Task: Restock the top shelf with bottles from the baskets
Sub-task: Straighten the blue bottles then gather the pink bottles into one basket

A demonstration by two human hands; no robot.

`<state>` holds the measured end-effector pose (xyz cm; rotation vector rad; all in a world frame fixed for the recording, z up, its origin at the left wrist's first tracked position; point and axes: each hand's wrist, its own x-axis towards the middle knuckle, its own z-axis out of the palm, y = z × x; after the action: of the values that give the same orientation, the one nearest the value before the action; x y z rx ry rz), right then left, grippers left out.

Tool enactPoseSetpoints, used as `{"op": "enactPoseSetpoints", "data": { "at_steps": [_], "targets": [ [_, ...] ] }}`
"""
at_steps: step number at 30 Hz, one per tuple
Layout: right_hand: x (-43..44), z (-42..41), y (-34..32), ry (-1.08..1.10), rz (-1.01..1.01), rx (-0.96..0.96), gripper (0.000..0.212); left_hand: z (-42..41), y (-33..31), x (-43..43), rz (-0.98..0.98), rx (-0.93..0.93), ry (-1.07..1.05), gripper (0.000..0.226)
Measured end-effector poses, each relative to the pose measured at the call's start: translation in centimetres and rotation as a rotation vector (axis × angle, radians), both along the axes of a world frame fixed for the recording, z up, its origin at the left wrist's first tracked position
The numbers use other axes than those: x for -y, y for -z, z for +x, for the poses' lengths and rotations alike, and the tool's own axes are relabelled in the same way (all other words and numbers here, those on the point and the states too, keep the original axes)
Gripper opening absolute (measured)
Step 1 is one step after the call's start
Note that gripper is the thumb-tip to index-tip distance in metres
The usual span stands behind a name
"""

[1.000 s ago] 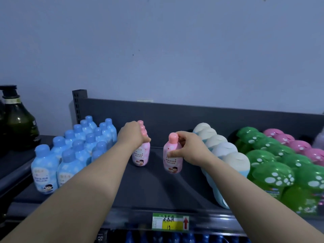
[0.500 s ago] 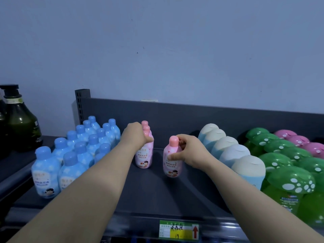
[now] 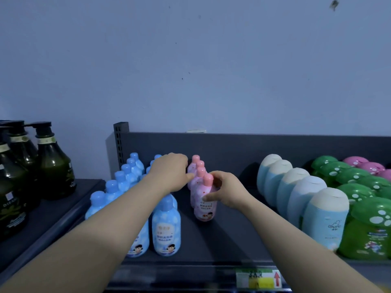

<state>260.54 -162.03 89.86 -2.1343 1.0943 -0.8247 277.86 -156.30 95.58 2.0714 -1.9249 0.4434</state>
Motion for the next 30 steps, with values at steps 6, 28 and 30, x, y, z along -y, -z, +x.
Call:
{"op": "enactPoseSetpoints", "data": {
  "at_steps": [6,28,30],
  "targets": [
    [-0.1,1.0,0.4,0.098,-0.067,-0.099,0.035,1.3,0.7,-1.8,0.001,0.025,0.034,0.035],
    [-13.0,-13.1,1.4,0.527,-0.347,-0.559,0.058,-11.8,5.0,-5.3,0.02,-0.053,0.563,0.043],
    [-15.1,-16.2,2.3,0.58,-0.301,-0.594,0.059,-14.9,5.9,-5.9,0.023,-0.049,0.65,0.043]
  ]
}}
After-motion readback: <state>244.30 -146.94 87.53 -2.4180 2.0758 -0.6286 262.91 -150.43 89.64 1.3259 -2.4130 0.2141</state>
